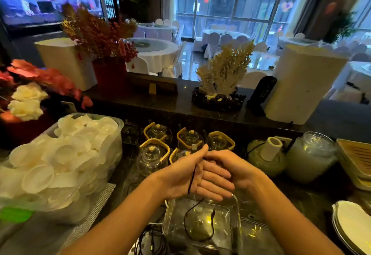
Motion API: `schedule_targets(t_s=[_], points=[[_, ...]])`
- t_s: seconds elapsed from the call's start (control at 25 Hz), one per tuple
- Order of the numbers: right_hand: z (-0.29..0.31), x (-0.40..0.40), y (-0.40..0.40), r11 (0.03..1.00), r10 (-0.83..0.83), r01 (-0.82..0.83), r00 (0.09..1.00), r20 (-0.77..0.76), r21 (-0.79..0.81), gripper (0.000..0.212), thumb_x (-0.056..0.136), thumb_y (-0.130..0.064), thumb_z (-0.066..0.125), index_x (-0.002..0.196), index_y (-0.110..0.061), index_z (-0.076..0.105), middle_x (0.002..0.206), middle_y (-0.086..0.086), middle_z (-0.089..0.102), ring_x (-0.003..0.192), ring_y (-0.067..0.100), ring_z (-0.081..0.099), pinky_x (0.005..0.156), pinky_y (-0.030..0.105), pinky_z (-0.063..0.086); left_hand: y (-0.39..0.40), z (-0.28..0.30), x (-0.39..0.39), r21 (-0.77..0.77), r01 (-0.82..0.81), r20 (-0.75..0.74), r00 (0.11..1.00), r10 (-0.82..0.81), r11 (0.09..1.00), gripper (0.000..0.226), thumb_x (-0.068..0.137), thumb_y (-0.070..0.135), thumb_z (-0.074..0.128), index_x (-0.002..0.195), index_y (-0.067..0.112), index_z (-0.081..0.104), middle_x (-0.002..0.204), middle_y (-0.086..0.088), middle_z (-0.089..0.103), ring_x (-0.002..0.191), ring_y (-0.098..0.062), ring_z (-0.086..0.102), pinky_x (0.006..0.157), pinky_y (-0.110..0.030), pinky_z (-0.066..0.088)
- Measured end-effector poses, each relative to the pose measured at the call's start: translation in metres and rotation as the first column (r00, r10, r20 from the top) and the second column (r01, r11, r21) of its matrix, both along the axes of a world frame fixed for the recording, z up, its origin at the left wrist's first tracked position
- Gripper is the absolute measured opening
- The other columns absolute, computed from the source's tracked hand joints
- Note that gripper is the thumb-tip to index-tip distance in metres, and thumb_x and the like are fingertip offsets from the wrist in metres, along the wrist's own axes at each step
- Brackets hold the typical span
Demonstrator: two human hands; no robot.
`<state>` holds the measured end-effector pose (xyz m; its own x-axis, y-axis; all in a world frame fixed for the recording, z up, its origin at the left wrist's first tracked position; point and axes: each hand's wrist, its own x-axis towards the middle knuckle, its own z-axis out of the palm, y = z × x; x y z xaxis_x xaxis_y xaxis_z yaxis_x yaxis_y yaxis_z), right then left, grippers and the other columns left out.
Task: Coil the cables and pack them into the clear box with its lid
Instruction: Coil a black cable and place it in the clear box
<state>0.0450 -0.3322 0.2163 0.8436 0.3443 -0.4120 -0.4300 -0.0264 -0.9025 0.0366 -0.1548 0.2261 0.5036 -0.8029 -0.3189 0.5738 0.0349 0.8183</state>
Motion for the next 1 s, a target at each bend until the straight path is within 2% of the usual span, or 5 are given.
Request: schedule_targets(t_s=[0.12,0.36,0.64,0.8,1.0], points=[[0.010,0.017,0.005,0.915,0.030,0.034,0.988,0.151,-0.403,0.044,0.094,-0.039,0.063,0.055,-0.019,0.062,0.054,-0.001,0.047,0.047,0.010,0.041,0.047,0.022,0.032,0.000,-0.011,0.007,0.090,0.001,-0.008,1.000,-0.001,0.996,0.095,0.096,0.070,0.029,0.140,-0.013,0.047,0.129,-0.036,0.061,0.101,-0.033,0.074,0.085,-0.039,0.062],[0.027,0.016,0.015,0.795,0.098,0.148,0.926,0.366,-0.588,0.040,0.099,-0.032,0.058,0.070,-0.011,0.076,0.053,-0.001,0.057,0.050,0.012,0.050,0.050,0.028,0.042,-0.002,-0.029,0.019,0.183,-0.168,-0.042,0.983,0.178,0.969,0.085,0.097,0.070,0.026,0.142,0.000,0.047,0.129,-0.033,0.063,0.115,-0.037,0.068,0.094,-0.042,0.059],[0.010,-0.044,0.032,0.908,0.046,0.166,0.874,0.484,-0.385,0.032,0.106,-0.023,0.047,0.089,-0.007,0.068,0.062,0.000,0.056,0.049,0.013,0.051,0.045,0.028,0.046,-0.015,-0.037,0.029,-0.117,-0.477,-0.210,0.869,0.448,0.871,0.059,0.105,0.055,0.029,0.158,0.031,0.024,0.127,-0.017,0.070,0.106,-0.032,0.073,0.092,-0.048,0.057],[-0.028,-0.066,0.027,0.961,-0.090,0.174,0.932,0.350,-0.214,0.049,0.103,-0.048,0.051,0.070,-0.014,0.063,0.057,0.003,0.050,0.049,0.017,0.044,0.050,0.032,0.044,-0.023,-0.027,0.029,-0.320,-0.446,-0.271,0.889,0.370,0.836,0.060,0.108,0.047,0.026,0.150,0.007,0.042,0.140,-0.023,0.060,0.125,-0.039,0.062,0.102,-0.049,0.053],[-0.068,-0.070,0.007,0.979,-0.099,0.133,0.972,0.212,-0.153,0.058,0.092,-0.063,0.058,0.053,-0.023,0.043,0.053,0.000,0.036,0.048,0.015,0.037,0.056,0.028,0.044,-0.021,-0.012,0.025,-0.398,-0.352,-0.256,0.929,0.266,0.847,0.061,0.106,0.049,0.028,0.133,0.008,0.064,0.100,-0.015,0.078,0.077,-0.022,0.078,0.057,-0.026,0.062]])
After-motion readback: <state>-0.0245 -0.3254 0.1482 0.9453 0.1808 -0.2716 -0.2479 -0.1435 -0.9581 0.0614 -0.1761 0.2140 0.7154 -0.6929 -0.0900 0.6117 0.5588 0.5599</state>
